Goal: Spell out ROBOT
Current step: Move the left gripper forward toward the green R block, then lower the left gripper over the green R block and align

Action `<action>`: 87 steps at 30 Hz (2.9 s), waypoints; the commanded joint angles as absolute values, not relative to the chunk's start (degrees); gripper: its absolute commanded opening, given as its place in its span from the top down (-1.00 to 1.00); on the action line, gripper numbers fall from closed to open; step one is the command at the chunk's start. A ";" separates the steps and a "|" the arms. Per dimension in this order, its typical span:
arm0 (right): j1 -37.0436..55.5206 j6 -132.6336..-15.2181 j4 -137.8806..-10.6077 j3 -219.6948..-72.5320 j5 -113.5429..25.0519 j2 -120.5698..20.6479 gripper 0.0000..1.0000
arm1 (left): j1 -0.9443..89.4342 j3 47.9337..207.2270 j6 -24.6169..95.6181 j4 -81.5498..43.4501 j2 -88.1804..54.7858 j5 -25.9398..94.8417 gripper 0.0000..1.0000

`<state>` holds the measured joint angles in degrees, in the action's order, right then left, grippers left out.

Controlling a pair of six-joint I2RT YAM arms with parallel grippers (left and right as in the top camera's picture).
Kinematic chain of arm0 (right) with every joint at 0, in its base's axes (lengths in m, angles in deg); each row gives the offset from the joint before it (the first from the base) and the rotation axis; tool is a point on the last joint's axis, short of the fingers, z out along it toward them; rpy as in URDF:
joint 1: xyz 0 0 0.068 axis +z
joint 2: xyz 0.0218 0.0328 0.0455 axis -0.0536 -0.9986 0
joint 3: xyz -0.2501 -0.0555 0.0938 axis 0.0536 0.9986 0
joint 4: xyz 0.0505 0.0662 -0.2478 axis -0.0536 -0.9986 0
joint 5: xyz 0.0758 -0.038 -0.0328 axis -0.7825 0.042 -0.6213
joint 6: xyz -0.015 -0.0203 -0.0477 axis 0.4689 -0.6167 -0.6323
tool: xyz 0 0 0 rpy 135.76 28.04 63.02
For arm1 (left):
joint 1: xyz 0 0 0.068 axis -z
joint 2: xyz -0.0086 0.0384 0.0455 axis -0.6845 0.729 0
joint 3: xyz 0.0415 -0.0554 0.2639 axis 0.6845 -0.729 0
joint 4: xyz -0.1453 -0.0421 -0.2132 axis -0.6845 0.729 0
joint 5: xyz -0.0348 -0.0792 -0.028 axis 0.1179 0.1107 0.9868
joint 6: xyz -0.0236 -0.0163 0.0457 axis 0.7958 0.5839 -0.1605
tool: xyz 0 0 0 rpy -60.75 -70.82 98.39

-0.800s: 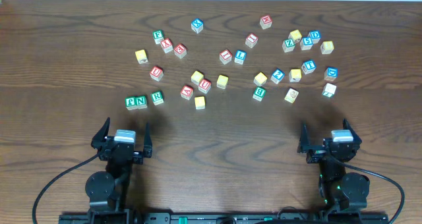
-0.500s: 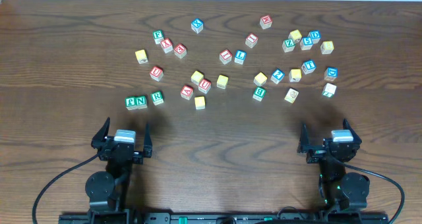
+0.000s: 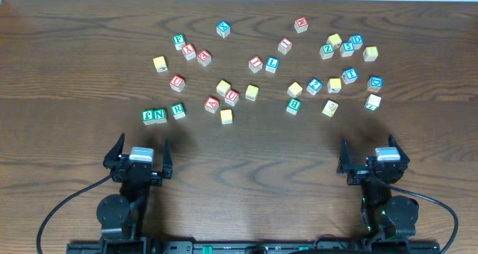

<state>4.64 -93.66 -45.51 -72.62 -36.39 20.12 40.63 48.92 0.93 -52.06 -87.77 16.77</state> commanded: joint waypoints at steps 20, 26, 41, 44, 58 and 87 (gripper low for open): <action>4.24 -92.77 -45.78 -72.55 -35.69 20.49 -0.99 | 40.76 47.93 1.68 -50.25 -88.11 16.42 -0.87; 4.24 -92.79 -45.78 -72.55 -35.69 20.49 -0.98 | 40.76 47.93 1.68 -50.25 -88.11 16.44 -0.87; 4.24 -92.79 -45.75 -72.55 -35.69 20.49 -0.99 | 40.76 50.95 7.47 -52.04 -88.05 16.40 -0.87; 4.24 -92.77 -45.78 -72.55 -35.69 20.49 -0.99 | 40.76 55.87 8.78 -51.50 -85.60 16.38 -0.87; 4.24 -92.77 -45.78 -72.55 -35.69 20.49 -0.98 | 40.78 110.25 10.57 -18.45 -31.02 22.69 -0.89; 4.24 -92.79 -45.75 -72.55 -35.69 20.43 -0.99 | 43.47 130.99 33.06 -1.07 0.71 18.71 -0.89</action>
<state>4.59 -93.44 -45.51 -72.62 -36.19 20.19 42.11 126.82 29.59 -2.30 -2.41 20.29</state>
